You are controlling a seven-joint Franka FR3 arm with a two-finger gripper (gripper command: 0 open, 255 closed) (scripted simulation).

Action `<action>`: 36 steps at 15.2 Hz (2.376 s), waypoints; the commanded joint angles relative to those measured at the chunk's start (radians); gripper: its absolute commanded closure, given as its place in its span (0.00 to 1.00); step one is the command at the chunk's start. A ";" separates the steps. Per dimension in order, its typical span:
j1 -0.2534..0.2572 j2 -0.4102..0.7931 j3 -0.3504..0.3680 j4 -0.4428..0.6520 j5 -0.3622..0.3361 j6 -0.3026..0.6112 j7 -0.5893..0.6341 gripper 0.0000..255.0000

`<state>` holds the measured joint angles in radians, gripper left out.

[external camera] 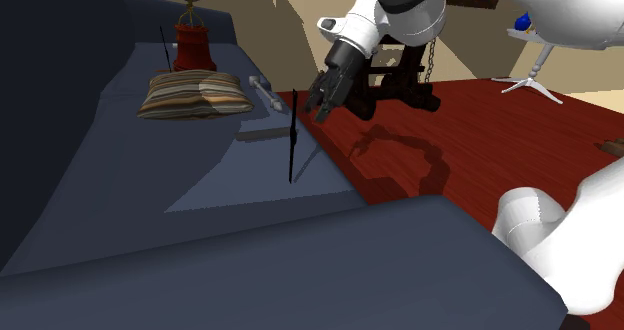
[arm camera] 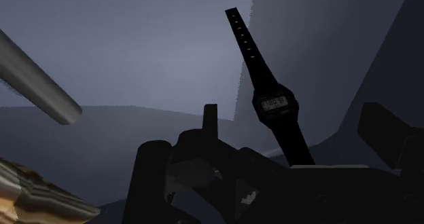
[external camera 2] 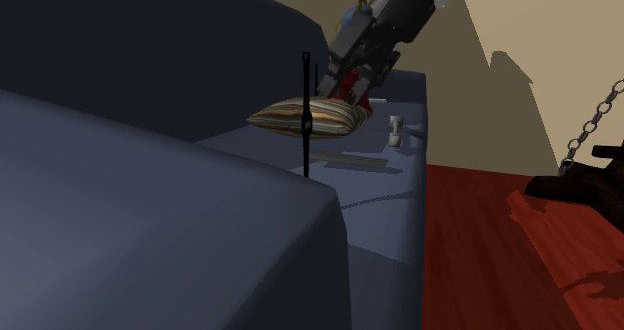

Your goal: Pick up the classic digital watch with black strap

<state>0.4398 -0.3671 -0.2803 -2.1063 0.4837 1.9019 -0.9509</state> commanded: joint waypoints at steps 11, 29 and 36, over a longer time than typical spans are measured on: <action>0.074 0.075 -0.020 -0.019 0.117 0.074 -0.245 0.00; 0.072 0.071 -0.020 0.064 0.098 0.001 -0.193 1.00; 0.072 0.078 -0.022 0.159 0.085 -0.074 -0.145 1.00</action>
<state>0.5111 -0.2939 -0.3010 -1.9652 0.5691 1.8397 -1.1029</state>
